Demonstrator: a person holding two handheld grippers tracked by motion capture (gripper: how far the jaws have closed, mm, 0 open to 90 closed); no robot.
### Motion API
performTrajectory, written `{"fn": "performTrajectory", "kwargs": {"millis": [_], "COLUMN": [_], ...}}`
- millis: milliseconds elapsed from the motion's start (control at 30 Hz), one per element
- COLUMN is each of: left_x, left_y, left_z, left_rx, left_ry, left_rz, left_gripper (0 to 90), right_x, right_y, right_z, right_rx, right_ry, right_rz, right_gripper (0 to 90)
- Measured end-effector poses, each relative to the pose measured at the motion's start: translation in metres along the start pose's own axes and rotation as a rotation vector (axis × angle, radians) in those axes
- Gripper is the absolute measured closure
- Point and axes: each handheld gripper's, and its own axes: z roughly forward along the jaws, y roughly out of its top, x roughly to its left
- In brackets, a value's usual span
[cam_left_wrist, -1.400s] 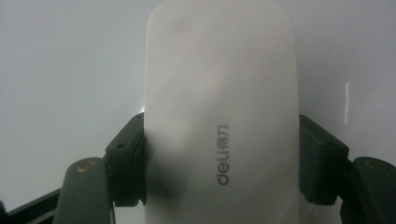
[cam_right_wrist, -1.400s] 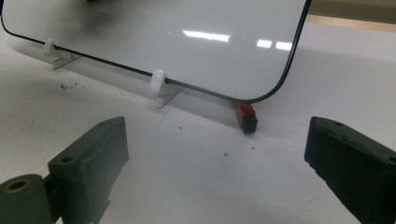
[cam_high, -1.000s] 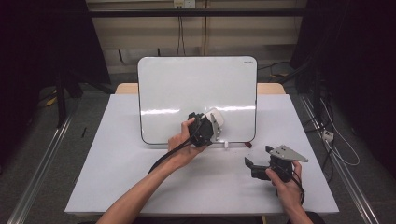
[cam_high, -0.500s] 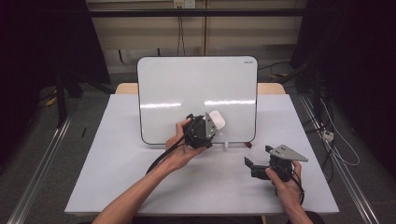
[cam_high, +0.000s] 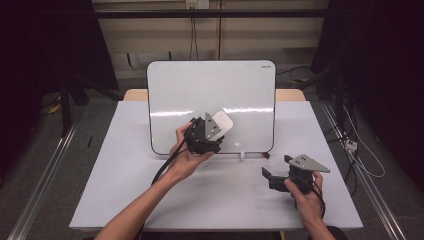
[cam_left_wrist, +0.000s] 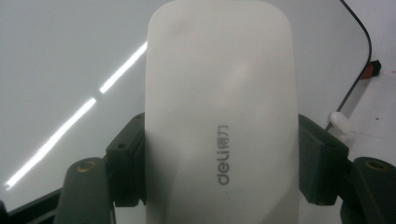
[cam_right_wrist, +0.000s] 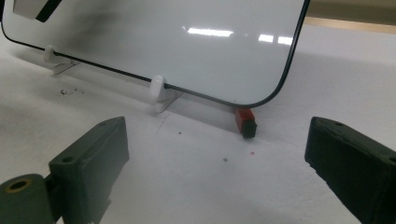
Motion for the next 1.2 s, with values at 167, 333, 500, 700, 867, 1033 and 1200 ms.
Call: {"fn": "performTrajectory", "kwargs": {"millis": [167,333,500,700,867,1033,1200], "left_x": [0.008,0.020,0.036,0.051,0.058,0.062,0.064], "left_y": [0.000,-0.003,-0.009,-0.014,-0.021,-0.024,-0.028], "left_z": [-0.006,-0.013,-0.022,-0.033,-0.043,-0.050,-0.058], "left_rx": [-0.013,-0.023,-0.043,-0.050,-0.045,-0.034,-0.021], "left_ry": [0.003,0.013,0.022,0.041,0.066,0.095,0.118], "left_rz": [-0.048,-0.108,-0.164,-0.193,-0.192,-0.173,-0.164], "left_gripper": [31.1,31.1,31.1,31.1,31.1,31.1,31.1], "right_x": [0.001,0.001,0.001,0.001,0.001,-0.002,-0.003], "right_y": [0.000,0.000,0.001,0.001,0.001,0.000,-0.001], "right_z": [-0.001,-0.003,-0.002,-0.002,-0.002,-0.003,-0.004], "right_rx": [-0.001,-0.007,-0.010,-0.007,-0.007,-0.010,-0.011], "right_ry": [-0.004,-0.001,-0.005,-0.015,-0.015,-0.019,-0.015], "right_rz": [-0.005,-0.012,-0.014,-0.002,-0.005,-0.004,-0.002], "right_gripper": [6.5,6.4,6.3,6.3,6.4,6.4,6.4]}}
